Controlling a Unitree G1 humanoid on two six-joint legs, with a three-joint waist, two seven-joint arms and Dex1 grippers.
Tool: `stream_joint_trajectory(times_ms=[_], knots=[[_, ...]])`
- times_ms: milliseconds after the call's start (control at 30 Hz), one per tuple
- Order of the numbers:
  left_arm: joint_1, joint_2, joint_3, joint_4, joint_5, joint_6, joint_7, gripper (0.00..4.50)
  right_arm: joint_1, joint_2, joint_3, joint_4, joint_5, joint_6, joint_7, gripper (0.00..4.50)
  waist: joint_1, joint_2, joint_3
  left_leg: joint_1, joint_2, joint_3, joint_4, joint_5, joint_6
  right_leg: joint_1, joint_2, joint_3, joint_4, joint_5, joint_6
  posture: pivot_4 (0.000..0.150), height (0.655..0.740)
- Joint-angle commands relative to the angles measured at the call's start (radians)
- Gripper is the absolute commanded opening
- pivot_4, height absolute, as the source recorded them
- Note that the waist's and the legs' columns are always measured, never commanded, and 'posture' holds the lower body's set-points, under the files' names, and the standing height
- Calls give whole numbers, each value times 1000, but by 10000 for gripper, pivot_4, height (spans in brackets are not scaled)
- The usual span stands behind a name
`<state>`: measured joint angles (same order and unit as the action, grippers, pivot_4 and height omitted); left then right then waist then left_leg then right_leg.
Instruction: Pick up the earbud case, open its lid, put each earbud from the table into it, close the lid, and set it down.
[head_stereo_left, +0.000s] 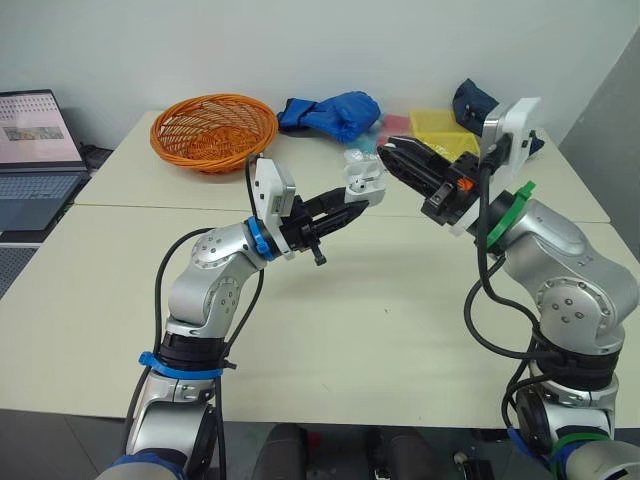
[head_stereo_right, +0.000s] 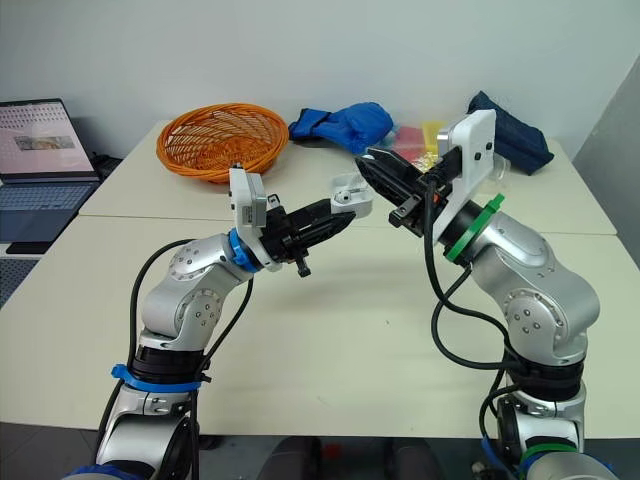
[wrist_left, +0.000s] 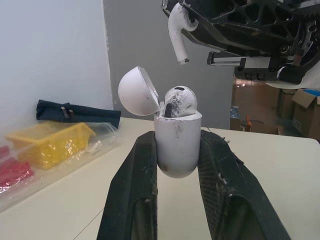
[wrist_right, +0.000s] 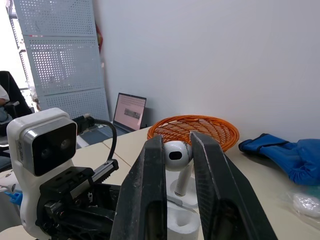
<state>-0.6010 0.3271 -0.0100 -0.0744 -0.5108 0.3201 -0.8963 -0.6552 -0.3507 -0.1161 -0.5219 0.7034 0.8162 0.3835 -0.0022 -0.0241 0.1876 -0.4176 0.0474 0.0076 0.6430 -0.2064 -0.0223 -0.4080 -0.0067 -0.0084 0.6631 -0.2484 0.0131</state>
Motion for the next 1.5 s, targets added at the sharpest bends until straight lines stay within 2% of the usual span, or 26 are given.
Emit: stream_joint_trajectory(times_ms=[33, 1067, 1100, 1167, 1467, 1500], knots=[[-7, -3, 12, -55, -24, -7, 5, 7427, 3, -4, 2, -13, 4, -24, -1, 3630, 0, 0, 0, 0, 0, 0, 0, 0, 0, 0, 0, 0, 0, 0, 0, 1500, 7400], [-23, 0, 13, -66, -39, 13, 16, 7427, 73, -45, 81, 11, -105, -134, 38, 3630, 0, 0, 0, -1, 0, 0, -1, 0, 0, -1, 0, 0, -1, 0, 0, 1500, 7400], [-23, -1, 13, -65, -39, 13, 17, 7427, 73, -45, 81, 11, -104, -134, 38, 9230, 0, 0, 0, -1, 0, 0, -1, 0, 0, -1, 0, 0, -1, 0, 0, 1500, 7400], [-25, -3, 11, -67, -40, 15, 18, 7427, 76, -46, 82, 9, -105, -137, 38, 13556, 0, 0, 0, -1, 0, 0, -1, 0, 0, -1, 0, 0, -1, 0, 0, 1500, 7400], [-26, -6, 8, -68, -39, 14, 19, 7427, 81, -51, 80, 2, -107, -146, 38, 43525, 0, 0, 0, -1, 0, 0, -2, 0, 0, -2, 0, 0, -1, 0, -1, 1500, 7400], [-25, -6, 8, -68, -40, 15, 18, 7427, 79, -47, 74, 1, -100, -145, 38, 44583, 0, 0, 0, -1, 0, 0, -2, 0, 0, -2, 0, 0, -1, 0, -1, 1500, 7400]])
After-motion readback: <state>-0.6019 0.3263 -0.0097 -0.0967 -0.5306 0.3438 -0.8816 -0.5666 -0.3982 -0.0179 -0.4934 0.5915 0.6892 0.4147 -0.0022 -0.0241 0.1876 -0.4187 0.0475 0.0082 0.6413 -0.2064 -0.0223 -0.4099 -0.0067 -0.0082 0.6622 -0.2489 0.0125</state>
